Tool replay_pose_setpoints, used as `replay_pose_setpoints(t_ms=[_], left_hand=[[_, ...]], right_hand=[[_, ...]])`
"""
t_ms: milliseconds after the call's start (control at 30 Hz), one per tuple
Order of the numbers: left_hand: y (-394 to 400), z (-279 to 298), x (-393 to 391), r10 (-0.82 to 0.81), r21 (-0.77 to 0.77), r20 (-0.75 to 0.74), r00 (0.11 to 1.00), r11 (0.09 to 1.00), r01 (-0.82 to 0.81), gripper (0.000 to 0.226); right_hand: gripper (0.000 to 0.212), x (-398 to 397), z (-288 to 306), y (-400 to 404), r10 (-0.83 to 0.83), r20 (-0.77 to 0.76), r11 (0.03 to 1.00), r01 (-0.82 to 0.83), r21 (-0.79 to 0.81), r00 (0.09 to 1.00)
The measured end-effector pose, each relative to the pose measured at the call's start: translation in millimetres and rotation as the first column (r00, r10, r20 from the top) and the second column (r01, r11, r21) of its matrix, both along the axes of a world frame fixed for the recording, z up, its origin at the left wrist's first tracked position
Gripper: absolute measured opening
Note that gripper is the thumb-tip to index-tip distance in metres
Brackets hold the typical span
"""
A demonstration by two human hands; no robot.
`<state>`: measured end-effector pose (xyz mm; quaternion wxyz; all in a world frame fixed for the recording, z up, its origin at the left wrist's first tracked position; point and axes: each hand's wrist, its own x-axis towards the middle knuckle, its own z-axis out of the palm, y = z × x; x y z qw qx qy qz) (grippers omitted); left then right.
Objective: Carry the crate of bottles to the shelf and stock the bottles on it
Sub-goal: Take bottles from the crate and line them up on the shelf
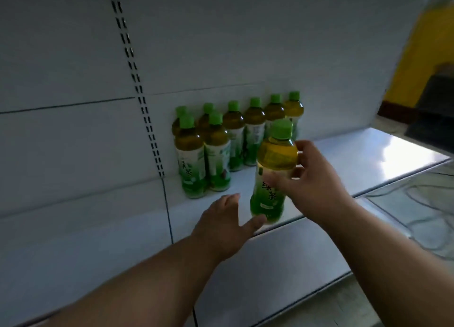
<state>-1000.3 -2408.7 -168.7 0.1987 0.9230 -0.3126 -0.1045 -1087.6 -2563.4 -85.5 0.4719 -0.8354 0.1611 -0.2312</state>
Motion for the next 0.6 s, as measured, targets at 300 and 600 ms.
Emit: replay_pose_setpoints(t_ms=[300,600], left_hand=[[-46,-45,22,0.128,0.178,0.205,0.970,0.970,-0.166,0.106],[-46,-37,21,0.097,0.276,0.115,0.989,0.953,-0.125,0.093]], right_hand=[[0.065,73,-43,-37,-0.026,-0.051,1.000,0.027,0.011,0.998],[0.053,97,-65,-40,0.017,-0.195,0.992,-0.040,-0.116,0.981]])
